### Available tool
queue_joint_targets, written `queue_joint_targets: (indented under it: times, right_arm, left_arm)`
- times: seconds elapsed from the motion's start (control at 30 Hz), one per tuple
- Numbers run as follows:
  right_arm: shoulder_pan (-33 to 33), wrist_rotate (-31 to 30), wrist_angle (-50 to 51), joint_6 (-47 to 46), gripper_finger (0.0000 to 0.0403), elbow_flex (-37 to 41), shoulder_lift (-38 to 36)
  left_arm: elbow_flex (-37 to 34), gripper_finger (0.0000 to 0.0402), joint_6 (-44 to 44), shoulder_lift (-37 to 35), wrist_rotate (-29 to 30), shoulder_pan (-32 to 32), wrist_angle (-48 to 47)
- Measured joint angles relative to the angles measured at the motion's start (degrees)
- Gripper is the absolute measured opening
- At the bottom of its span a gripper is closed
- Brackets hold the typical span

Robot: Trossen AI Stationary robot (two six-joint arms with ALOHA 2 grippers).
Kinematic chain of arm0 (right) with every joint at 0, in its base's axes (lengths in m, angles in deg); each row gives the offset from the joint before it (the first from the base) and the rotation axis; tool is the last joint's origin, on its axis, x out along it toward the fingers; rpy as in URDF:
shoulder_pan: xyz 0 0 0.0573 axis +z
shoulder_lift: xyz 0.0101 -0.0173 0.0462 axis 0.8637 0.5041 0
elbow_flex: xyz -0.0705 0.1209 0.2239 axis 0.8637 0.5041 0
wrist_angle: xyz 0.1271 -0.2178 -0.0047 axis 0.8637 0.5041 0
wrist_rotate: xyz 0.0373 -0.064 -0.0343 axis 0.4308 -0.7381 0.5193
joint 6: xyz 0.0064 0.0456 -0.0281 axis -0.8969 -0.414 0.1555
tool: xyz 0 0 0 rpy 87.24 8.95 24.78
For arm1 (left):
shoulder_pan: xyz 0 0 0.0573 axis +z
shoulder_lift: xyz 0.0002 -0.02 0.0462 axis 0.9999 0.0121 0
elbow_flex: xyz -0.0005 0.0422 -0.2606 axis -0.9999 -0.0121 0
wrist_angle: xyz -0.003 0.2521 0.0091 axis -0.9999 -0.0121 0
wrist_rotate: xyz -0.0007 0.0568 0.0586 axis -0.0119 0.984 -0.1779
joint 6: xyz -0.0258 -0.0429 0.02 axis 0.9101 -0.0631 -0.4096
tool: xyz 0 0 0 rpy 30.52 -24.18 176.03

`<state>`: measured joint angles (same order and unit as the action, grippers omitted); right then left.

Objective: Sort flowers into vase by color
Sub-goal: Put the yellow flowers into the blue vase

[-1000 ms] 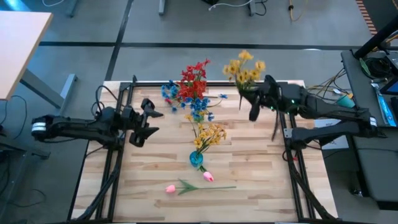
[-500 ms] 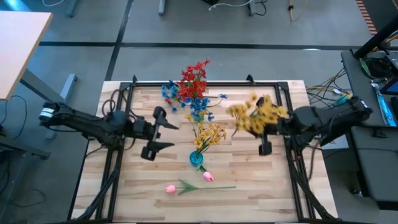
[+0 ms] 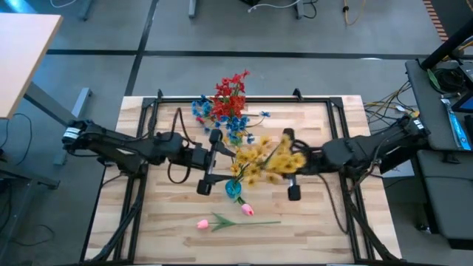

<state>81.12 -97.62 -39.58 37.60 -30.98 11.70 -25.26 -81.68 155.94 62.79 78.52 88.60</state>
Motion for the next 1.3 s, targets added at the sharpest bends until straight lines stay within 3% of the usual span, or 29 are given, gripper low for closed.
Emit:
queue_joint_targets:
  times: [0.27,0.4,0.57,0.83,1.03,1.3]
  right_arm:
    - [0.00,-0.36,5.85,-1.11,0.0018,-6.76,6.44]
    - [-0.01,-3.59,7.64,-0.48,0.0018,-8.75,8.50]
    - [-0.04,-7.03,7.29,0.42,0.0018,-9.97,9.40]
    - [-0.04,-7.48,7.47,1.48,0.0018,-10.03,9.51]
    - [-0.07,-7.80,7.57,1.84,0.0018,-10.03,9.51]
    - [-0.11,-7.85,7.95,1.87,0.0027,-10.01,9.51]
  left_arm:
    - [4.61,0.0252,-1.83,1.55,0.05,0.00,0.00]
    - [5.50,0.0252,-2.34,1.55,-0.02,0.00,-1.90]
    - [5.95,0.0252,-2.20,2.09,-1.08,0.00,-1.52]
    - [9.16,0.0242,-1.93,4.11,-0.25,0.09,0.46]
    - [11.36,0.0188,-2.06,5.62,4.57,0.11,-1.88]
    - [12.41,0.0064,-2.28,6.91,4.32,0.07,-2.65]
